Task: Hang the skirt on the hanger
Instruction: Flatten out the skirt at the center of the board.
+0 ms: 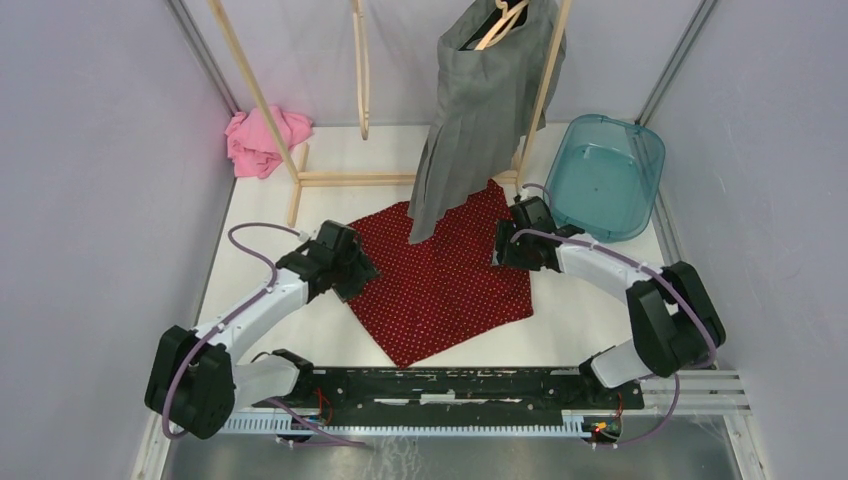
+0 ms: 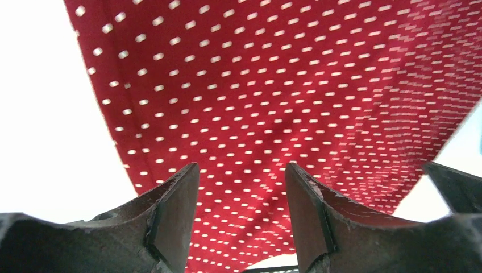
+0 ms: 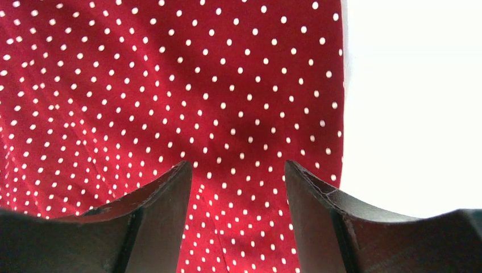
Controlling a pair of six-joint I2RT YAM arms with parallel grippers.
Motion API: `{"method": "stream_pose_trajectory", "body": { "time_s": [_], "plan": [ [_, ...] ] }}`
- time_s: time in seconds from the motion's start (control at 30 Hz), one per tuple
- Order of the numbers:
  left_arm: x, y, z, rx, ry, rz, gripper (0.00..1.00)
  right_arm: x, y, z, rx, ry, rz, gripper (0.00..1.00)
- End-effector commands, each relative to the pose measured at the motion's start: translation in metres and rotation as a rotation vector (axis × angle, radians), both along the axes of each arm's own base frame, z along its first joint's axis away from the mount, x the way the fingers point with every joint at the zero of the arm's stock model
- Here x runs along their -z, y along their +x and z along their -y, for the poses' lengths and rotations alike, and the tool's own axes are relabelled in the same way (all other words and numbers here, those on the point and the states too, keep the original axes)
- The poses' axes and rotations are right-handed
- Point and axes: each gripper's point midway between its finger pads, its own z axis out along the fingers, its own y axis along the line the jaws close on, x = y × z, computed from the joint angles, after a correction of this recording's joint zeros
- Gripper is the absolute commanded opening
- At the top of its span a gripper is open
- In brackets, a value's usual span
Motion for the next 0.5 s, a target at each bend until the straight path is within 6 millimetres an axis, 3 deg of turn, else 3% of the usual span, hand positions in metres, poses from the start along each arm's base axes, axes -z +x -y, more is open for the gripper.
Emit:
{"method": "stream_pose_trajectory", "body": {
  "time_s": [0.0,0.1,0.23,0.47],
  "plan": [
    [0.036,-0.017,-0.002,-0.026,-0.017,-0.070,0.64,-0.019,-0.010,0.002,-0.049,0.009,0.040,0.67],
    [0.047,-0.018,-0.002,-0.037,-0.013,-0.088,0.60,-0.025,-0.016,0.002,-0.065,0.019,0.048,0.68],
    [0.055,-0.011,-0.002,-0.043,0.004,-0.090,0.48,-0.046,-0.020,-0.005,-0.107,0.066,0.100,0.66],
    [0.075,0.002,-0.012,-0.074,0.064,-0.132,0.46,-0.062,-0.028,-0.007,-0.127,0.100,0.120,0.66]
  ]
}}
